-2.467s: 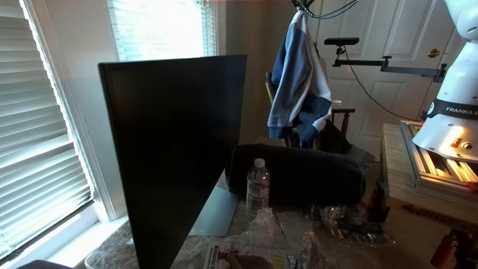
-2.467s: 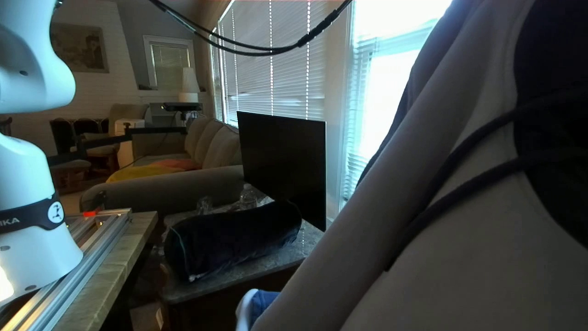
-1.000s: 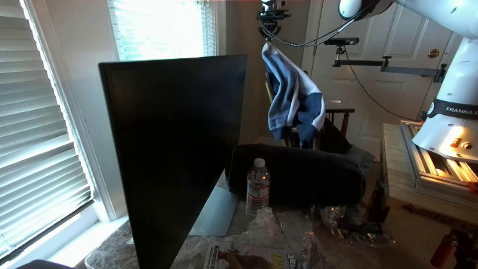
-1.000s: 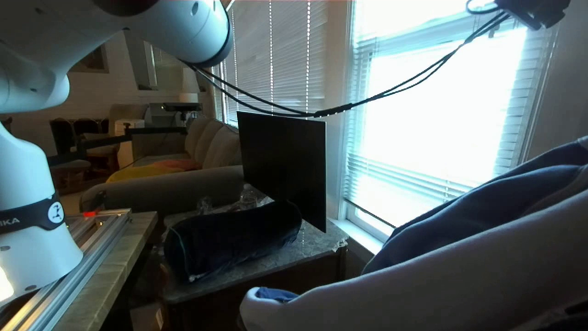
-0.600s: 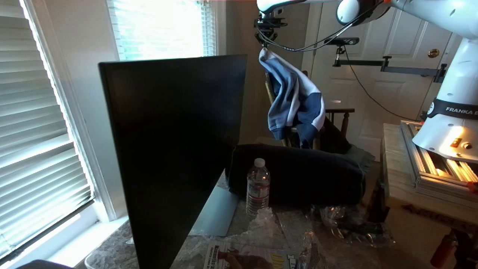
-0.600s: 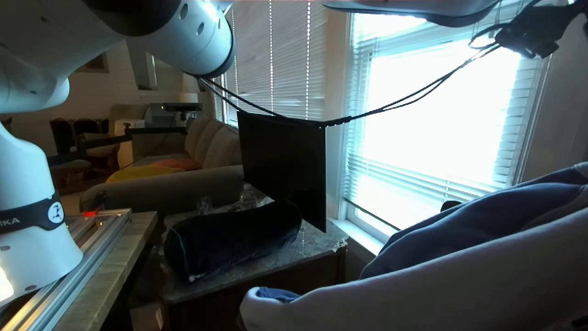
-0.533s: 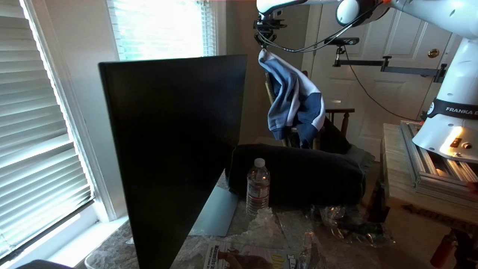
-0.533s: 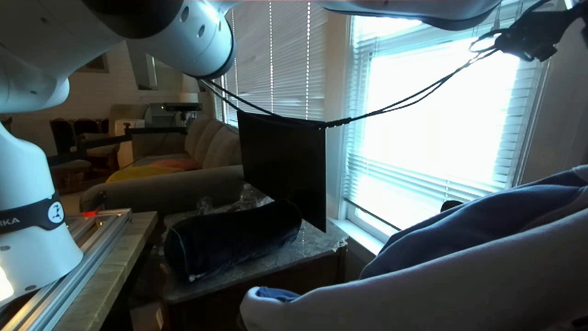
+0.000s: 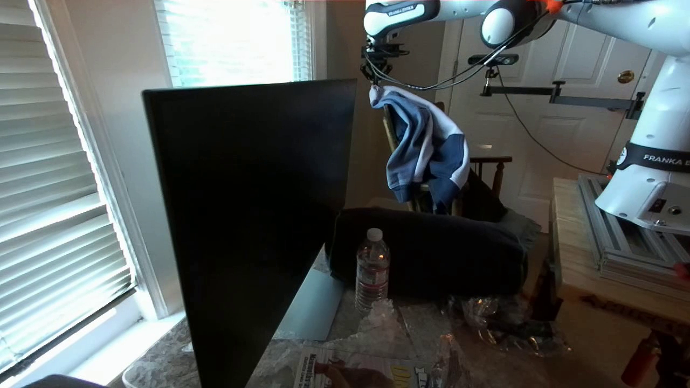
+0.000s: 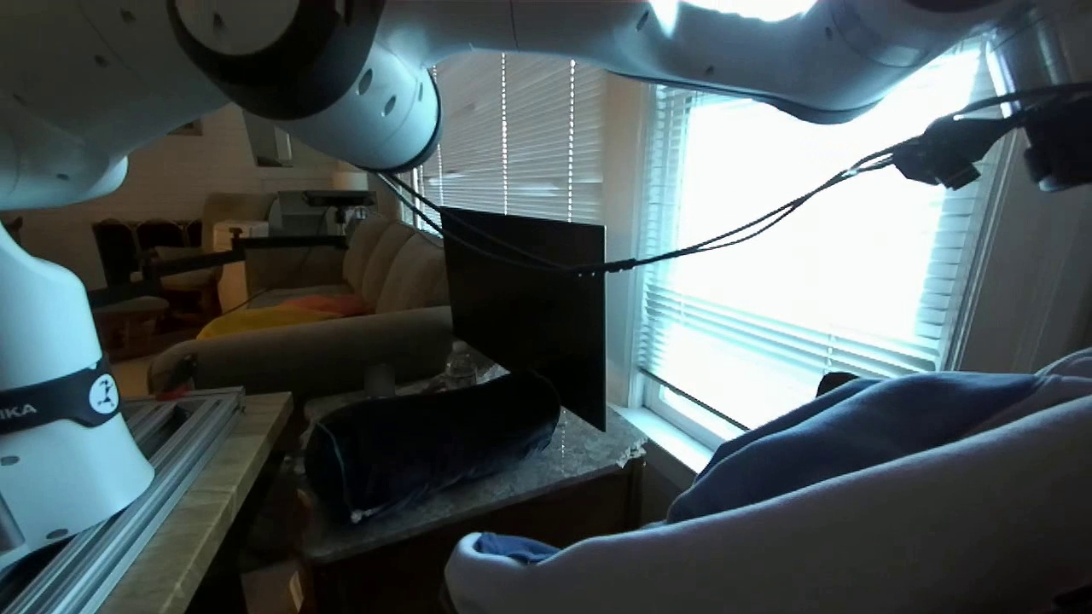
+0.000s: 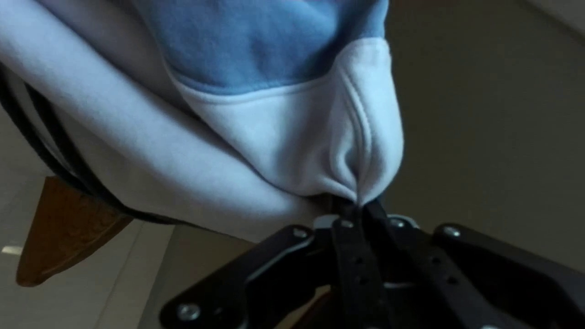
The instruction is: Put the jersey on the backrest of the chair
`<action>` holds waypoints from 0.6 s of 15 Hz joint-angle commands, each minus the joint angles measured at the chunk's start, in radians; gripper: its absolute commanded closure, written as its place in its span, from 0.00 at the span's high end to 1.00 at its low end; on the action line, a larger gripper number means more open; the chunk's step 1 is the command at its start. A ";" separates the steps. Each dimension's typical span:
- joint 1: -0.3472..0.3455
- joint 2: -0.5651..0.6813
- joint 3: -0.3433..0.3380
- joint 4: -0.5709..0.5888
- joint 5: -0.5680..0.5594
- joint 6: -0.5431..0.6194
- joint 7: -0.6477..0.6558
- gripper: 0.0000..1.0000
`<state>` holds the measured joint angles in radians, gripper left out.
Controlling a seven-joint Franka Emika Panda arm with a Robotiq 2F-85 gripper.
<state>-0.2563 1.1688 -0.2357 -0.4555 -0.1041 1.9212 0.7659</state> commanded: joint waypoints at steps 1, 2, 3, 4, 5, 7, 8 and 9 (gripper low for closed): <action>0.008 0.048 0.003 0.024 -0.015 0.018 -0.060 0.02; 0.010 0.053 0.001 0.023 -0.015 0.013 -0.074 0.02; 0.012 0.063 0.001 0.025 -0.016 0.016 -0.085 0.02; 0.014 0.068 0.002 0.023 -0.013 0.010 -0.096 0.02; 0.015 0.073 0.004 0.023 -0.011 0.007 -0.107 0.02; 0.018 0.085 0.003 0.023 -0.011 0.007 -0.124 0.02; 0.019 0.089 0.003 0.024 -0.012 0.005 -0.132 0.02; 0.020 0.093 0.002 0.021 -0.012 -0.001 -0.139 0.02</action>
<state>-0.2393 1.2360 -0.2358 -0.4556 -0.1041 1.9245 0.6575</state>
